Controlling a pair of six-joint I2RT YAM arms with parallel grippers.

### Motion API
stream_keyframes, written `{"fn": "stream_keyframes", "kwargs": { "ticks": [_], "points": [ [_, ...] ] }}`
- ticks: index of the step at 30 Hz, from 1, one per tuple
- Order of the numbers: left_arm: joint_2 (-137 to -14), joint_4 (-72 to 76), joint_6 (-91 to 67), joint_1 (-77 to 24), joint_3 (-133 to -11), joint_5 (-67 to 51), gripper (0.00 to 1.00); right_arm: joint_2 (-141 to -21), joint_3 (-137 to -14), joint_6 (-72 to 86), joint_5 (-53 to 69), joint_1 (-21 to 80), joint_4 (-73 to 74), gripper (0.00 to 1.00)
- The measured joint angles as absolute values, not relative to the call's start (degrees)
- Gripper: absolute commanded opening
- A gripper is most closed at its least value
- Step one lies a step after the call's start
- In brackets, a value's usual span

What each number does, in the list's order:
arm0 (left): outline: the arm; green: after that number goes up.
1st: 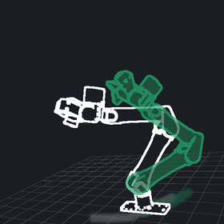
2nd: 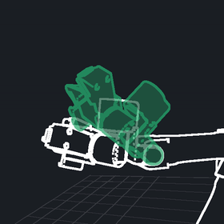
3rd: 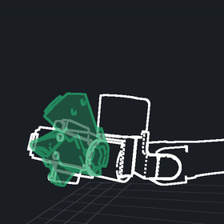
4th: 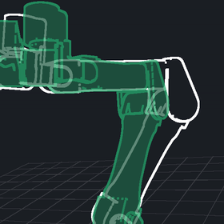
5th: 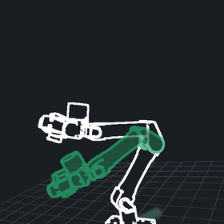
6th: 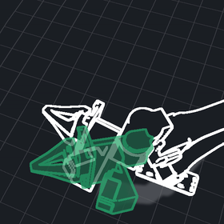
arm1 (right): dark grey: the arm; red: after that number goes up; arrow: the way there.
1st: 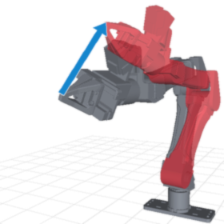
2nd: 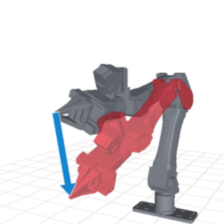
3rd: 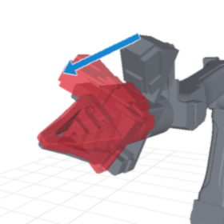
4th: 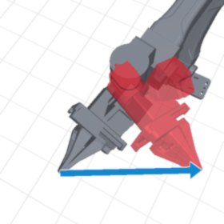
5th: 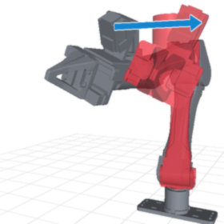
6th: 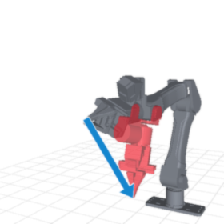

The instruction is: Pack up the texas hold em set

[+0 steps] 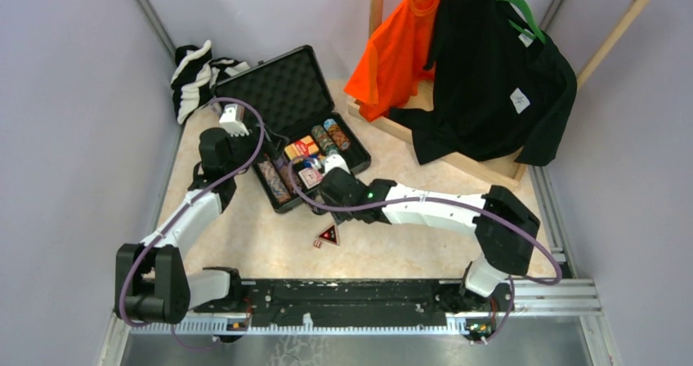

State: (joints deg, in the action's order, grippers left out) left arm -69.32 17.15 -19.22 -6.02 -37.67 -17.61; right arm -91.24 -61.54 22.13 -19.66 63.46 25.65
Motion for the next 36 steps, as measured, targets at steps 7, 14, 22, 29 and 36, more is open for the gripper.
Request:
{"fn": "stream_keyframes", "kwargs": {
  "ticks": [7, 14, 22, 29, 36],
  "points": [
    [-69.9, 17.2, -19.2, -6.0, -37.6, -17.6, 0.97, -99.0, -76.7, 16.6, -18.1, 60.0, 25.9, 0.46],
    [-71.1, 17.2, -18.6, -6.0, -37.6, -17.5, 0.97, -112.0, -90.4, 12.8, -15.5, 55.9, 27.2, 0.46],
    [-71.6, 17.2, -18.5, -6.0, -37.6, -16.9, 0.97, -121.4, -98.8, 11.0, -13.1, 54.5, 28.2, 0.55],
    [-72.7, 17.1, -18.4, -6.0, -37.7, -16.9, 0.98, -123.2, -99.3, 10.6, -12.3, 54.2, 27.5, 0.81],
    [-72.6, 17.1, -18.4, -6.0, -37.6, -15.3, 0.98, -115.1, -89.0, 10.5, -13.5, 54.2, 21.6, 0.80]
  ]
}}
